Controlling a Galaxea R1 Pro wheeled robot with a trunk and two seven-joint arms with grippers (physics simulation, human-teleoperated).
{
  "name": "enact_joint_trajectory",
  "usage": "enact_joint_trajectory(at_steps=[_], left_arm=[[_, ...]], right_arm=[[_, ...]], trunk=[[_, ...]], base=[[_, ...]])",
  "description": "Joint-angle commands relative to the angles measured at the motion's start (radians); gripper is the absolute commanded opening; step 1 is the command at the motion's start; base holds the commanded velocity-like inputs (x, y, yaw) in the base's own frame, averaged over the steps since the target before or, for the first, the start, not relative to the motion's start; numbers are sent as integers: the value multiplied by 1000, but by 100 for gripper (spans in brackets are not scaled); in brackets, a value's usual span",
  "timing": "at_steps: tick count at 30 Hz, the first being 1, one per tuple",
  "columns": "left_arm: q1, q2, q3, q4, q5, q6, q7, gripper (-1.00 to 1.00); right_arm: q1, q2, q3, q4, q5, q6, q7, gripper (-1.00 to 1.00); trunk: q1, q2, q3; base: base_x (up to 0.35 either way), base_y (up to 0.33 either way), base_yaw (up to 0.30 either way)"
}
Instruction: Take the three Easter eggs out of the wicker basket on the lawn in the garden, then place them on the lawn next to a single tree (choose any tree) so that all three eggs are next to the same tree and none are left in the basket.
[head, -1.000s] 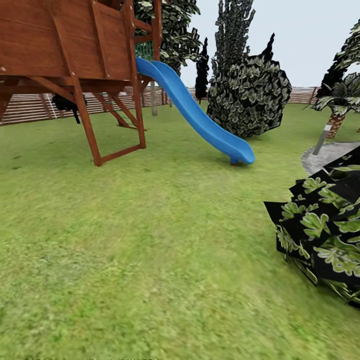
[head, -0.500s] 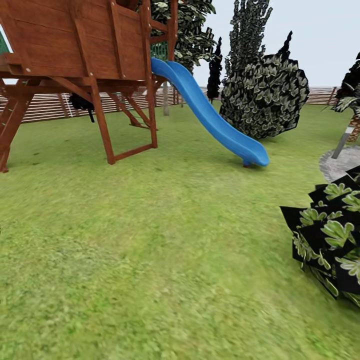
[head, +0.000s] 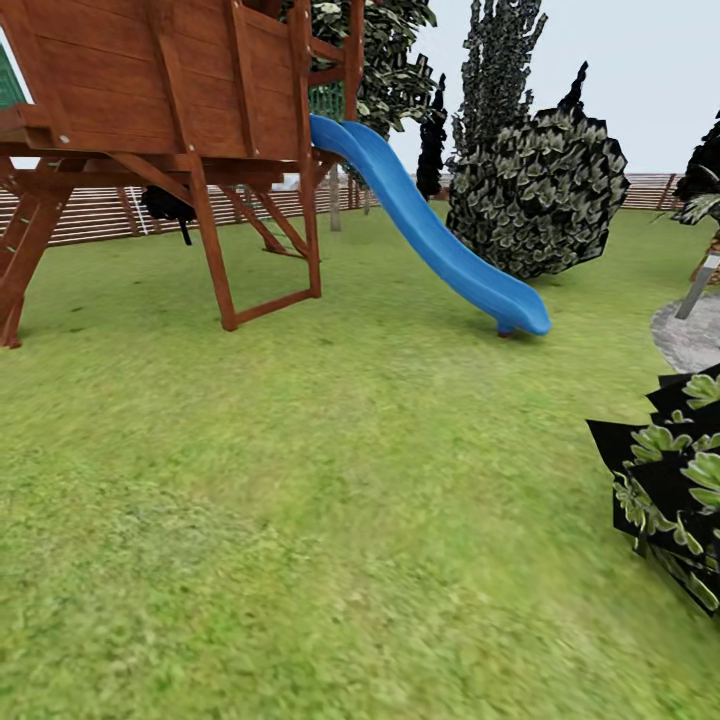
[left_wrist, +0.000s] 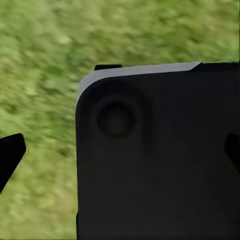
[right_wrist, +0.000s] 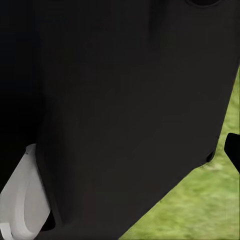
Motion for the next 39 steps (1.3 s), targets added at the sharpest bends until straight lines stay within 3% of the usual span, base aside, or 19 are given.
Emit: enact_joint_trajectory(at_steps=[1, 26, 39], left_arm=[[-1, 0, -1, 1, 0, -3, 0, 100], [-1, 0, -5, 1, -3, -4, 0, 100], [-1, 0, -6, 1, -3, -4, 0, 100]], right_arm=[[0, 0, 0, -1, 1, 0, 0, 100], [0, 1, -2, -1, -1, 0, 0, 100], [0, 3, 0, 0, 0, 0, 0, 100]], trunk=[[0, 0, -1], [0, 0, 6], [0, 0, 6]], base=[[203, 254, 0], [300, 146, -35], [326, 47, 219]])
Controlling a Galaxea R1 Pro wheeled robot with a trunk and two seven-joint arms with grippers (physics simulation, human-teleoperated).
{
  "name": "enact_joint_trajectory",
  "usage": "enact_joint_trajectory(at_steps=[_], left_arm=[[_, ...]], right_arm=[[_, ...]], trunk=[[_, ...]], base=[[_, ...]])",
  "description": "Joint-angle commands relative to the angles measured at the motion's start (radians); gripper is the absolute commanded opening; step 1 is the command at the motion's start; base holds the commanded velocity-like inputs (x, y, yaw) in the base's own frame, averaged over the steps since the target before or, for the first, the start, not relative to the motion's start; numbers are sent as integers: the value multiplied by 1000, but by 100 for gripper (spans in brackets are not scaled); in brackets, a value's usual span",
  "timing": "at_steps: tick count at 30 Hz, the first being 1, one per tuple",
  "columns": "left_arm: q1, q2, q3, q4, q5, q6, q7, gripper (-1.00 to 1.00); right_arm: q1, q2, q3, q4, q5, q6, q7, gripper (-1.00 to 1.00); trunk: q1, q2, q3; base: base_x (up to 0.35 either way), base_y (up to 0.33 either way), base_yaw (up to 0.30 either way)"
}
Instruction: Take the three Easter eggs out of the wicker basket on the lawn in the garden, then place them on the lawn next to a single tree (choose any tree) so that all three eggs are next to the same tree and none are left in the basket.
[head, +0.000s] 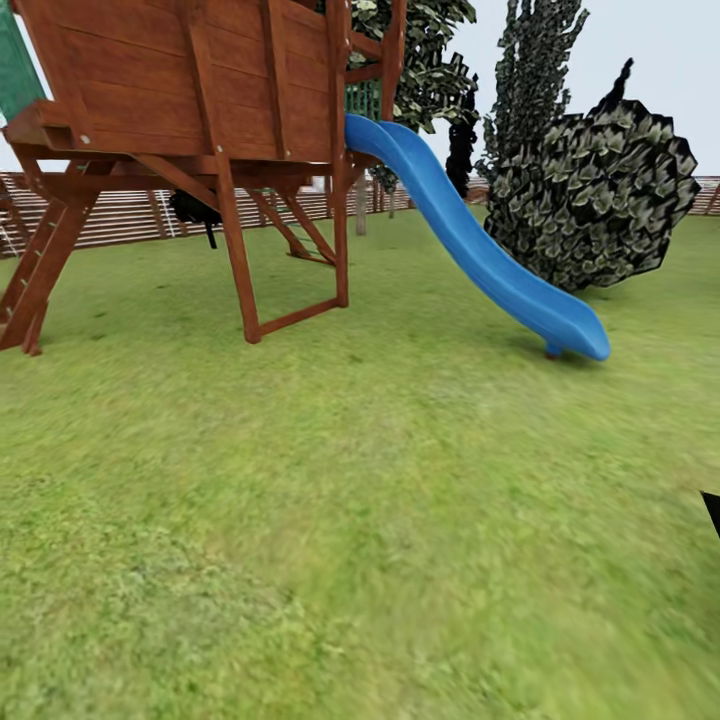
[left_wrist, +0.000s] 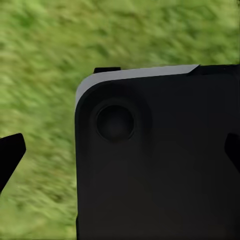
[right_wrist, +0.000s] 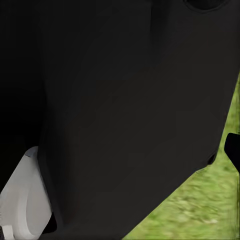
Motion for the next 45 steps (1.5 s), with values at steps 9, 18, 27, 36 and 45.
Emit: enact_joint_trajectory(at_steps=[9, 18, 27, 36, 45], left_arm=[[-1, 0, -2, 1, -1, -3, 0, 100], [-1, 0, -2, 1, -1, -4, 0, 100], [-1, 0, -2, 1, -1, -5, 0, 100], [-1, 1, -2, 1, -1, -5, 0, 100], [-1, 1, -2, 1, -1, -6, 0, 100]], right_arm=[[0, -1, 1, -1, 2, 0, 0, 100], [0, -1, 0, -2, 1, 0, 0, 100], [0, -1, 1, -2, 1, 0, 0, 100], [0, -1, 0, -2, 1, 0, 0, 100], [0, -1, -1, -2, 1, 0, 0, 100]], trunk=[[1, 0, -1], [1, 0, -1], [1, 0, -1], [1, 0, -1], [1, 0, -1]], base=[[334, 1, 193], [334, 0, 64], [334, 0, 218], [334, 0, 83], [334, 0, 154]])
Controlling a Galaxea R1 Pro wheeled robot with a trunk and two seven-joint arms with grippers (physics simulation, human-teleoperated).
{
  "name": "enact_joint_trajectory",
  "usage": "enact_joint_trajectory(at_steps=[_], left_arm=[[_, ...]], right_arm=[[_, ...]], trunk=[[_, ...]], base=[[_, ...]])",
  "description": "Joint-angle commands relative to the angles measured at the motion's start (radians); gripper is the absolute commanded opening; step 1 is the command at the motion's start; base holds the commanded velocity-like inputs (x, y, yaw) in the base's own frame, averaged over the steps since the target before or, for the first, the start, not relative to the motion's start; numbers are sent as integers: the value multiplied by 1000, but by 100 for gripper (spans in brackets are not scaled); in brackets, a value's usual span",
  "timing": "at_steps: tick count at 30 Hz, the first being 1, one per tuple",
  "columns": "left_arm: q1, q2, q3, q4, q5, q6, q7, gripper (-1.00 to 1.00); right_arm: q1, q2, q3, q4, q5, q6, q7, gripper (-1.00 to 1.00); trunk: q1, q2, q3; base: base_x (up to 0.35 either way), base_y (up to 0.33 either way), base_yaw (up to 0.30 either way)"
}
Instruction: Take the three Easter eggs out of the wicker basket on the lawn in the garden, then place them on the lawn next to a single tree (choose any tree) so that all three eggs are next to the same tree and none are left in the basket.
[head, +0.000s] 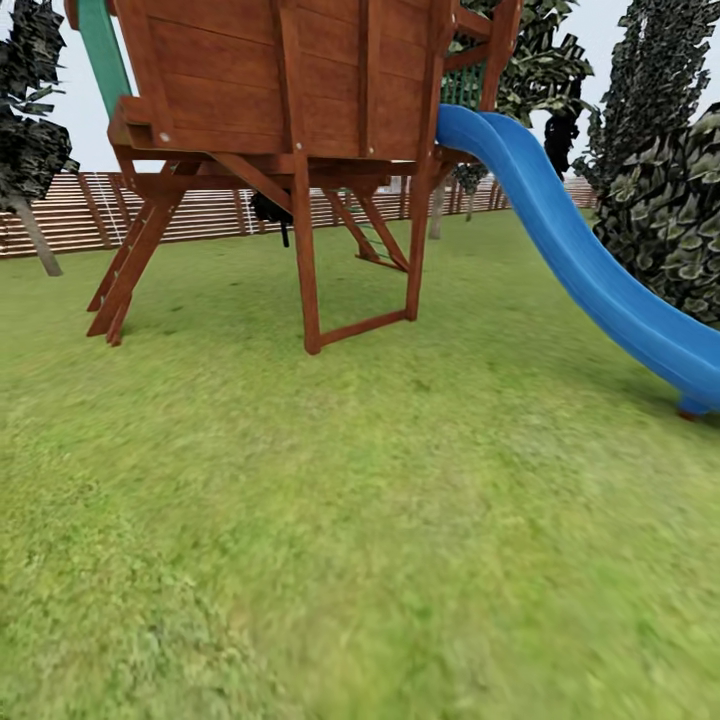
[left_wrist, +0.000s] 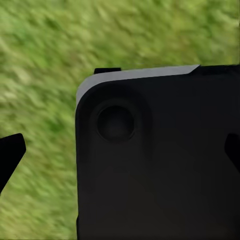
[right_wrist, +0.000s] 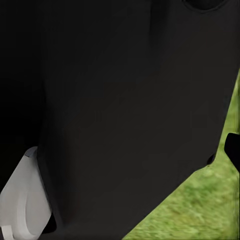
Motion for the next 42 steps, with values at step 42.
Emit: enact_joint_trajectory(at_steps=[42], left_arm=[[-1, -1, -2, 1, -2, -4, 0, 100]], right_arm=[[0, 0, -3, -1, -5, 0, 0, 100]], trunk=[[1, 0, -1]], base=[[334, 0, 112]])
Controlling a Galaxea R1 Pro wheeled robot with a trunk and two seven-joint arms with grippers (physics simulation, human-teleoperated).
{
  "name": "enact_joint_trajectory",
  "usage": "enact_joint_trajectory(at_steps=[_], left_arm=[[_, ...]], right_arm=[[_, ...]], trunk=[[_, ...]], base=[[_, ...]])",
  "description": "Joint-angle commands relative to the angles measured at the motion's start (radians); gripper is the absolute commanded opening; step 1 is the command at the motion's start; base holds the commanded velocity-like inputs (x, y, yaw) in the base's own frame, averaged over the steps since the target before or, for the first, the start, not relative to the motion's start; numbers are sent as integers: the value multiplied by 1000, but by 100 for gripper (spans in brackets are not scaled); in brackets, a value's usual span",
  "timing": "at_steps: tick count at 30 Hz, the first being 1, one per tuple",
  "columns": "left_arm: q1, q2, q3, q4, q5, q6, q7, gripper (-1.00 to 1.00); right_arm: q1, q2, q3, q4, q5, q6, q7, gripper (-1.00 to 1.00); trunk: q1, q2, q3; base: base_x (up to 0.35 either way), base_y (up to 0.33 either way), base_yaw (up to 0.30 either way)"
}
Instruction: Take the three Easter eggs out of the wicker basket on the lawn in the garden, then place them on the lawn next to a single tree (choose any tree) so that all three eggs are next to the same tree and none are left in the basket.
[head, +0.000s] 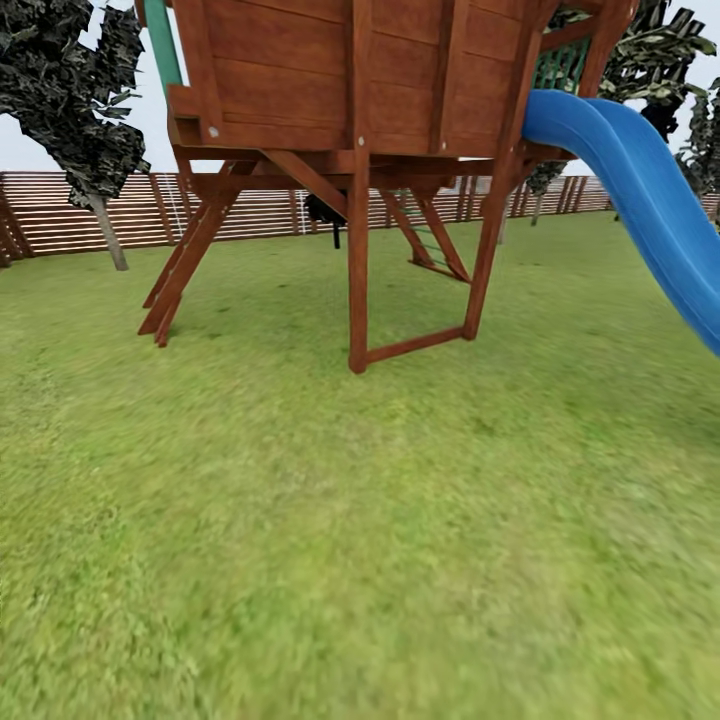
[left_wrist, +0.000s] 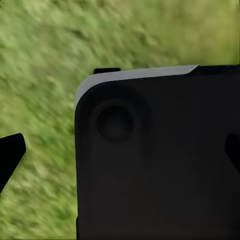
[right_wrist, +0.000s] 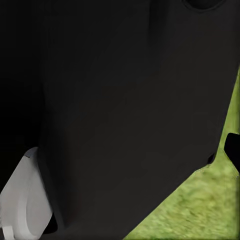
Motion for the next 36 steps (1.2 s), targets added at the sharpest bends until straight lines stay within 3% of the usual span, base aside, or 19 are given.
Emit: enact_joint_trajectory(at_steps=[1, 18, 36], left_arm=[[-1, 0, -1, 1, -1, -3, 0, 100], [-1, 0, -6, 1, -2, -3, 0, 100], [-1, 0, -7, 1, -2, -3, 0, 100]], right_arm=[[0, 0, 0, -1, 1, 0, 0, 100], [0, -1, -1, -1, 0, 0, 0, 100], [0, 0, 0, -1, 1, 0, 0, 100]], trunk=[[1, 0, -1], [1, 0, -1], [1, 0, -1]], base=[[334, 0, 150], [334, 0, 84], [334, 0, 208]])
